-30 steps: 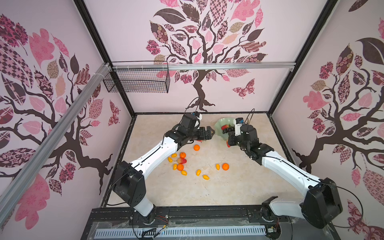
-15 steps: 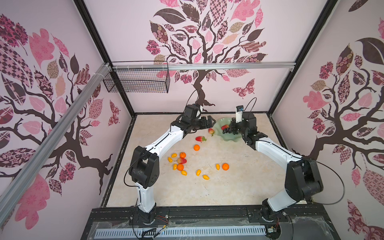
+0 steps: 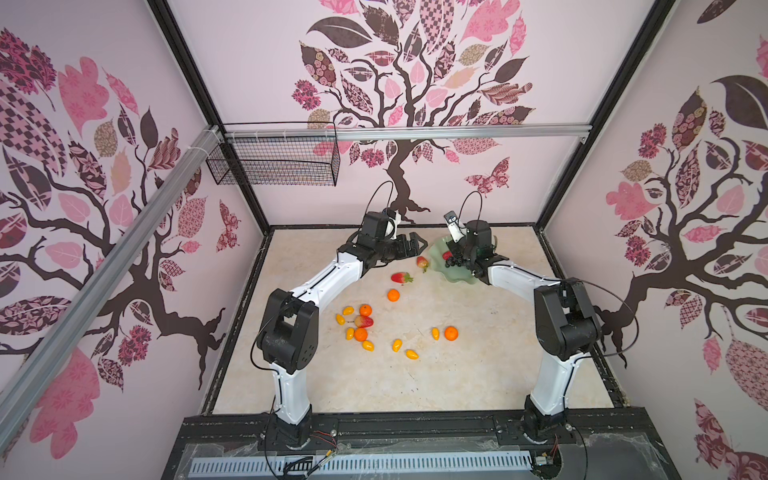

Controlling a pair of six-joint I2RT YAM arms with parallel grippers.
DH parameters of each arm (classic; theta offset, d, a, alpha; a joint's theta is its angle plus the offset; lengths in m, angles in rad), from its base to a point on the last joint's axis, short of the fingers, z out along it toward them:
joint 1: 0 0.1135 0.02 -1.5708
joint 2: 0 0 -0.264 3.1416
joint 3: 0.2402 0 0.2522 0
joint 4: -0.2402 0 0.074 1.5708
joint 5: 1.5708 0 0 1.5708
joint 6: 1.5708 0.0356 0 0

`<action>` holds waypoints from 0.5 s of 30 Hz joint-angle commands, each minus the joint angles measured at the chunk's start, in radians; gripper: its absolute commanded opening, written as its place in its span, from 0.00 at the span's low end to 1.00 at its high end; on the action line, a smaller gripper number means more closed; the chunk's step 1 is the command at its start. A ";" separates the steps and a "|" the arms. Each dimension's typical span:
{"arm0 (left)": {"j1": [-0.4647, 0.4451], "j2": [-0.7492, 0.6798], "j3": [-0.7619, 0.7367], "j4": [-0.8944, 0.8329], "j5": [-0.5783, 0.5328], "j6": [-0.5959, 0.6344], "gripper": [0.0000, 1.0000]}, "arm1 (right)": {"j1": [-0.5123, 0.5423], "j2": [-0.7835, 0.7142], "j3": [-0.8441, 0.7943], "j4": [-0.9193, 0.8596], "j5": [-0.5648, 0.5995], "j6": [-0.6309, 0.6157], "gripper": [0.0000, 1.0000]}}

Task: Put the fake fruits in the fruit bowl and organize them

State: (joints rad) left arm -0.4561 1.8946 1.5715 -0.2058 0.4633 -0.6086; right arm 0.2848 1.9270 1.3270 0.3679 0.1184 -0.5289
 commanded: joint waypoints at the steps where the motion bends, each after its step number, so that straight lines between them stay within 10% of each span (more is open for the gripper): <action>1: 0.034 0.000 -0.042 0.096 0.104 -0.049 0.99 | -0.016 0.073 0.089 0.001 -0.007 -0.166 0.00; 15: 0.050 0.013 -0.048 0.103 0.119 -0.048 0.99 | -0.024 0.278 0.271 -0.068 0.093 -0.481 0.00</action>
State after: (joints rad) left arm -0.4091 1.8950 1.5517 -0.1295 0.5667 -0.6563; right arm 0.2695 2.1506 1.5513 0.3176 0.1677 -0.9230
